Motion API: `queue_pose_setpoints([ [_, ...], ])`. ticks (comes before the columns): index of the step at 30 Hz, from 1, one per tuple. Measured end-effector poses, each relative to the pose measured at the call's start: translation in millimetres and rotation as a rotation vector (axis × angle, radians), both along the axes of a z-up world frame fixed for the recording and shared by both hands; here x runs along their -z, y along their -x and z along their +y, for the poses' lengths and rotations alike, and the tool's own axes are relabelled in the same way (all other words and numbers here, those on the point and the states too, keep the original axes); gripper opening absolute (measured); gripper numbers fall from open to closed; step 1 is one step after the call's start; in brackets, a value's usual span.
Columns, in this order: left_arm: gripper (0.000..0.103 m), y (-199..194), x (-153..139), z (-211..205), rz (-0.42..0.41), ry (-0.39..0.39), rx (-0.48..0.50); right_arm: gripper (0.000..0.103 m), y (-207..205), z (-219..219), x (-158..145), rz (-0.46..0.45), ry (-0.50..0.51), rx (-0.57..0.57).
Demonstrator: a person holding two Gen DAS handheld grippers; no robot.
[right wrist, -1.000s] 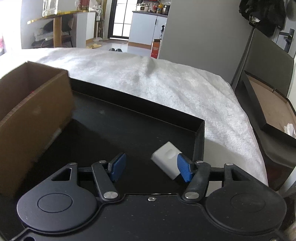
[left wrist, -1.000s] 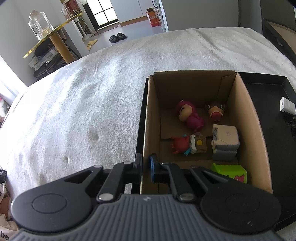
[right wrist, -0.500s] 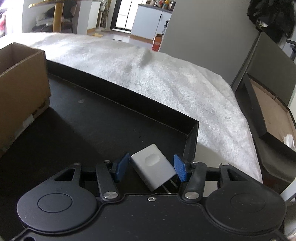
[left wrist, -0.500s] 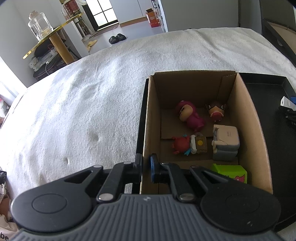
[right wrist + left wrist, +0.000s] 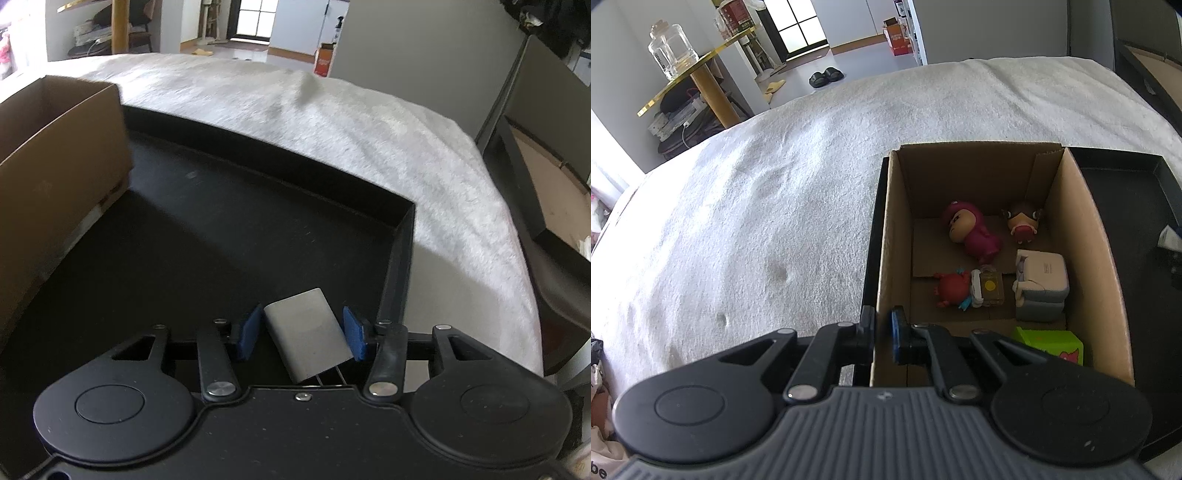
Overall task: Organize rigid objects
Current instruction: 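Move the right tool to the white plug-shaped block and grasp it, then carry the white block with the right tool over the box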
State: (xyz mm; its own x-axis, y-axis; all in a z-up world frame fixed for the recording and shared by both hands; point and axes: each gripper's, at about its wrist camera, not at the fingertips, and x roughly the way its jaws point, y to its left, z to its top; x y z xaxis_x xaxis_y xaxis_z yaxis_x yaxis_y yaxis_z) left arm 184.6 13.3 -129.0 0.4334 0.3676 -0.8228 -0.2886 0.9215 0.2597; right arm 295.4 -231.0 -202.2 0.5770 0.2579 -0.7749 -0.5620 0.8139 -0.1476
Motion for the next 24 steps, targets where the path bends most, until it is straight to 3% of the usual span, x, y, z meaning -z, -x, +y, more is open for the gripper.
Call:
queue_pose_setpoints([
  [13,0.008,0,0,0,-0.001,0.001,0.000,0.038,10,4,-6,0.168,-0.085,-0.034],
  [24,0.008,0,-2,1,-0.006,0.008,0.001,0.036,29,14,-33,0.063,-0.068,-0.051],
])
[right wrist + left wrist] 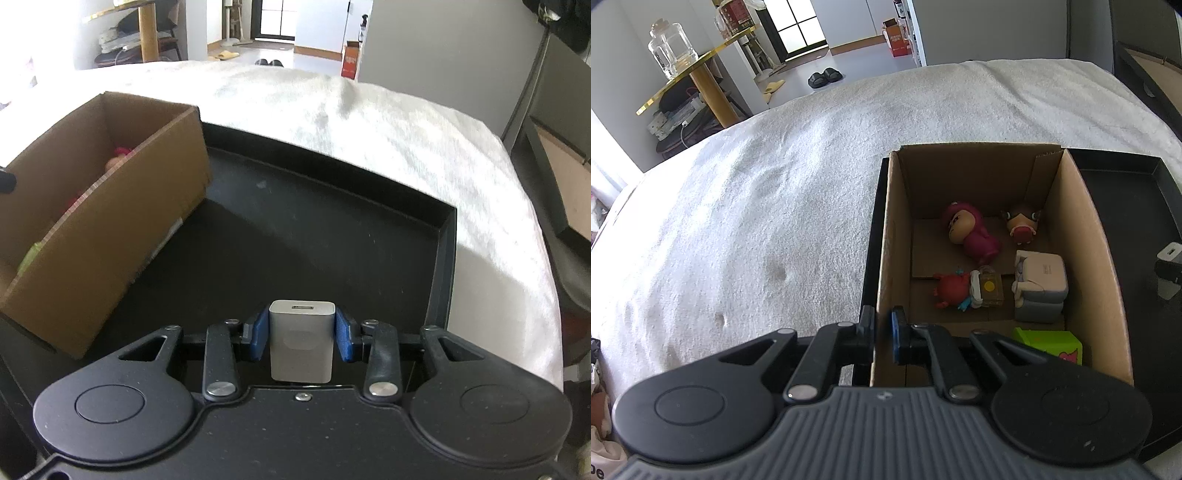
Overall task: Organize rigid objects
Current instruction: 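Carry the white block with the right tool over the box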
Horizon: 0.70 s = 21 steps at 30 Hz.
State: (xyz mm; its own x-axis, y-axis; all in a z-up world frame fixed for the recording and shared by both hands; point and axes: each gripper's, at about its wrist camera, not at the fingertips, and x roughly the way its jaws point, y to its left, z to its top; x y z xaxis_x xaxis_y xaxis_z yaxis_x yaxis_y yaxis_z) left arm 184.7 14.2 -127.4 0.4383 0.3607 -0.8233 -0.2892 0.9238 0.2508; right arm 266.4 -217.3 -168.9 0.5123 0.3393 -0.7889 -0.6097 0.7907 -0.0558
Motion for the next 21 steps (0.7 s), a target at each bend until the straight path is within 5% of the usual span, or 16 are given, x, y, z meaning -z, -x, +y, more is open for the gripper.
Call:
queue_pose_setpoints([
  [21,0.008,0,0,2,-0.008,0.015,-0.001,0.036,15,33,-76,-0.169,-0.084,-0.077],
])
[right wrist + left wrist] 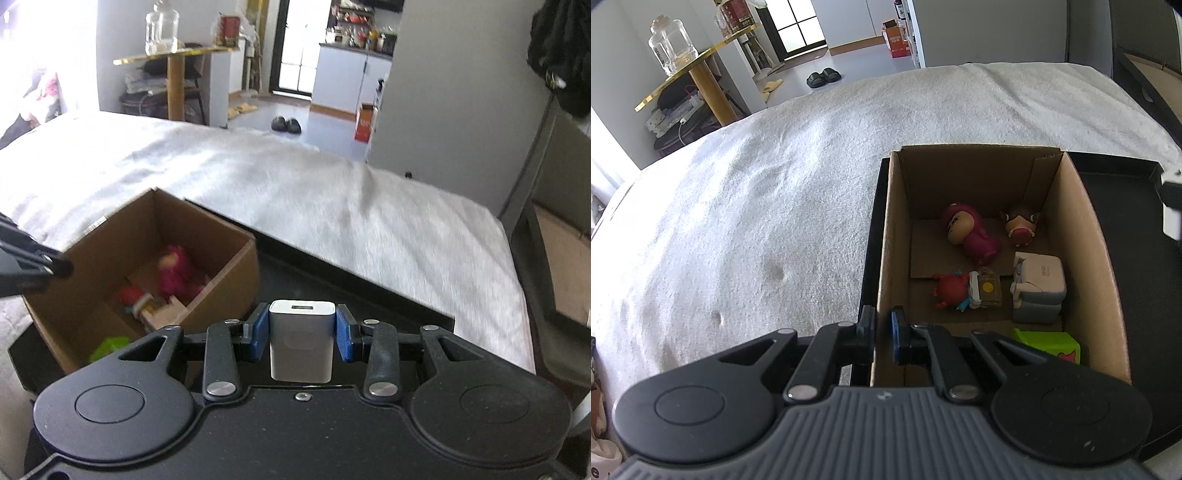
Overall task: Organize rigid objects
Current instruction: 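Carry the white block with the right tool over the box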
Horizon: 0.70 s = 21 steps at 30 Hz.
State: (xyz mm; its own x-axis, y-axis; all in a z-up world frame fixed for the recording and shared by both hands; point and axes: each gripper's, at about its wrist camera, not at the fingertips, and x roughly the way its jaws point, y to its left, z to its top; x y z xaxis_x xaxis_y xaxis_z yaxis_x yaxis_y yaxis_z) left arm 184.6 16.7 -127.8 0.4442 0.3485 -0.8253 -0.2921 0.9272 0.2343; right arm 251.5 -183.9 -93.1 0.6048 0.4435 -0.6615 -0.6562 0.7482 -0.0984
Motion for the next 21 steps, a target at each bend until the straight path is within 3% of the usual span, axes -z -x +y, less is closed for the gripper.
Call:
queue_pose_setpoints([
  [8,0.007,1,-1,1,-0.004,0.005,0.002,0.036,11,25,-17,-0.065,-0.026,-0.076],
  [21,0.007,3,-2,4,-0.011,0.025,-0.007,0.036,23,55,-17,-0.076,-0.040,-0.173],
])
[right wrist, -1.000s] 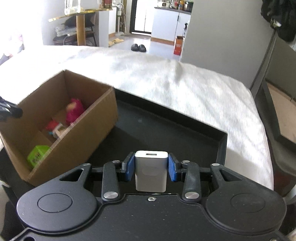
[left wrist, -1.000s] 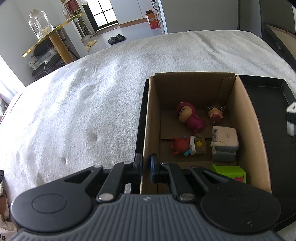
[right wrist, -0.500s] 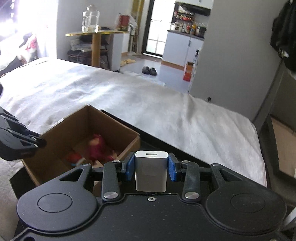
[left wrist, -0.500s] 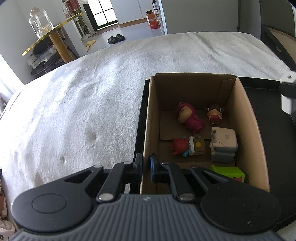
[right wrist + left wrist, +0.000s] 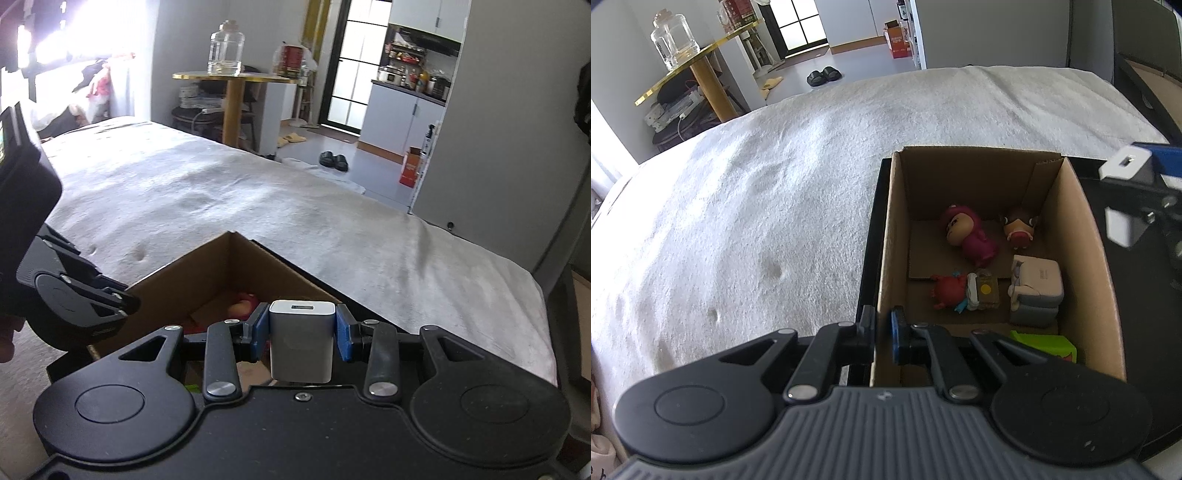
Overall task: Organize rigid objects
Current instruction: 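Carry the white block with the right tool over the box, then open the right tool to drop the white block into the box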
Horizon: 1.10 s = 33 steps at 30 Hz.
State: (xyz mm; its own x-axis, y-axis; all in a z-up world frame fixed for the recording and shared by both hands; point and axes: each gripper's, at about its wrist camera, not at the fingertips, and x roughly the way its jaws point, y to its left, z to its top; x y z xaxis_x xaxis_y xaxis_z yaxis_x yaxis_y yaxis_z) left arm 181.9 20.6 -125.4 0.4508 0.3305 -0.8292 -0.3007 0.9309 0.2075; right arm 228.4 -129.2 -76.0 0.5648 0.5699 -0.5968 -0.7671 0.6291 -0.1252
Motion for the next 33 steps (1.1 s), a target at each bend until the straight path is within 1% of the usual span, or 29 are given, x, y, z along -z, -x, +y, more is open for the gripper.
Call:
queue_pose_setpoints([
  [7,0.007,2,-1,4,-0.010,0.022,-0.003,0.037,7,20,14,-0.013,0.039,-0.067],
  [15,0.007,3,0,12,-0.020,0.055,-0.003,0.037,5,41,27,-0.063,0.077,-0.091],
  [17,0.007,3,0,13,-0.022,0.064,-0.003,0.043,5,46,27,-0.069,0.079,-0.096],
  [18,0.007,3,0,14,-0.023,0.065,-0.006,0.050,4,47,27,-0.073,0.086,-0.088],
  [19,0.007,2,0,14,-0.024,0.070,-0.009,0.051,4,48,27,-0.075,0.089,-0.078],
  [26,0.007,4,0,16,-0.027,0.074,-0.011,0.051,6,34,24,-0.029,0.079,-0.041],
  [28,0.007,4,0,16,-0.026,0.076,-0.009,0.056,9,30,22,-0.019,0.072,-0.031],
  [33,0.007,3,-3,16,-0.005,0.082,0.003,0.058,15,18,14,0.025,0.056,-0.010],
])
